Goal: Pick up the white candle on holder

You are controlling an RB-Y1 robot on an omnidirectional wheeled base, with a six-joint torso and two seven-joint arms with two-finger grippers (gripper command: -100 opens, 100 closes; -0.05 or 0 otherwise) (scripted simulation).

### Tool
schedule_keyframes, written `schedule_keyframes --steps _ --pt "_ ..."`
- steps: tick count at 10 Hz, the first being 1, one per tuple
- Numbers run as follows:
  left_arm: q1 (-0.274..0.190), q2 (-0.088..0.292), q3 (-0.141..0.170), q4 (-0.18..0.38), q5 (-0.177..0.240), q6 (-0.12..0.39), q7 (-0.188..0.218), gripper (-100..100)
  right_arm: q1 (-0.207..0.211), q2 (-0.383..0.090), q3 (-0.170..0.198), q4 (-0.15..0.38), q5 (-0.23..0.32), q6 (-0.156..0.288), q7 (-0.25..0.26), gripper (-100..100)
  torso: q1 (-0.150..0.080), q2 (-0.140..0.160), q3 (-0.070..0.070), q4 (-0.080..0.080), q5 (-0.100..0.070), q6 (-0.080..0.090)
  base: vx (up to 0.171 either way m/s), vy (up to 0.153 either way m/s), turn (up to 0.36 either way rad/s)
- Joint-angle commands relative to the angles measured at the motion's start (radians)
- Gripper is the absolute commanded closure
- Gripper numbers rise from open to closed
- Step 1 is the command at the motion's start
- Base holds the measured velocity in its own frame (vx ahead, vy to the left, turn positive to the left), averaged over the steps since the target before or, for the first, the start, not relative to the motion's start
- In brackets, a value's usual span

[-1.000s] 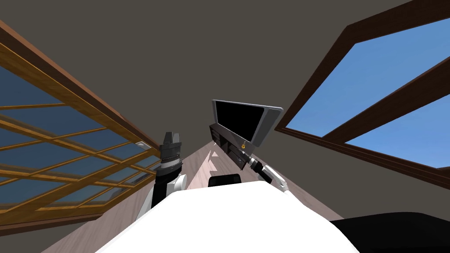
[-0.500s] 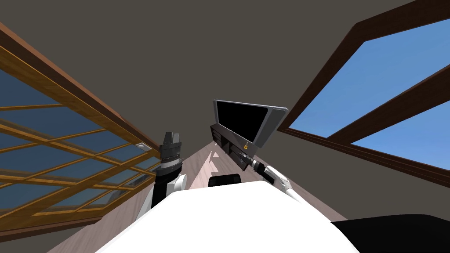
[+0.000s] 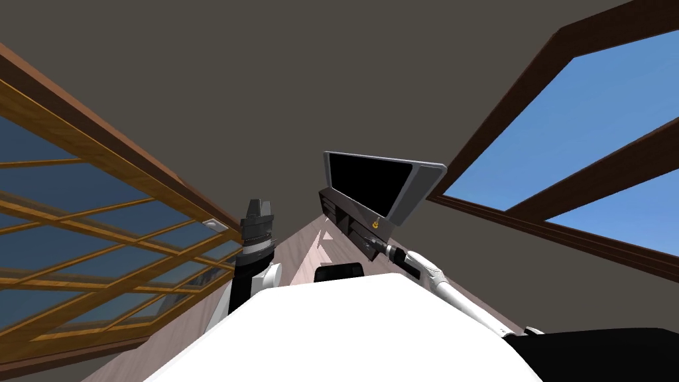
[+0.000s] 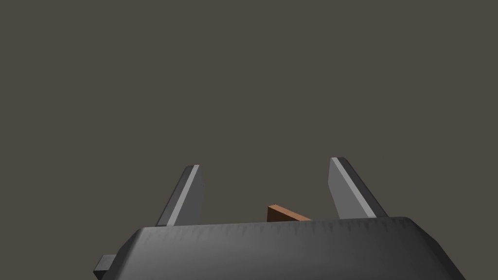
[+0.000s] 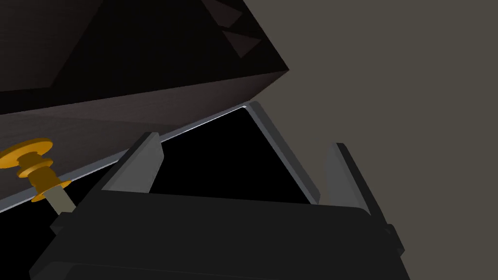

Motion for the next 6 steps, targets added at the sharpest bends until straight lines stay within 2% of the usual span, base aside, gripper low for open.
schedule_keyframes --steps 1,2,5,6 --pt "0.0 0.0 0.0 0.0 0.0 0.0 0.0 0 -0.004 -0.01 0.002 0.041 0.013 -0.012 0.003 -100 0.0 0.0 0.0 0.0 0.0 0.0 0.051 0.064 -0.005" --pt "0.0 0.0 0.0 0.0 0.0 0.0 0.0 0 -0.021 -0.038 0.016 0.079 0.04 -0.019 -0.004 -100 -0.001 0.001 0.001 0.0 0.0 0.0 0.074 0.058 0.003" --pt "0.0 0.0 0.0 0.0 0.0 0.0 0.0 0 -0.037 -0.065 0.029 0.137 0.066 -0.027 -0.01 -100 -0.002 0.0 0.0 0.0 0.0 0.0 0.074 0.059 0.0" --pt "0.0 0.0 0.0 0.0 0.0 0.0 0.0 0 -0.053 -0.092 0.042 0.182 0.09 -0.034 -0.017 -100 -0.002 0.0 0.0 0.0 0.0 0.0 0.069 0.06 0.001"
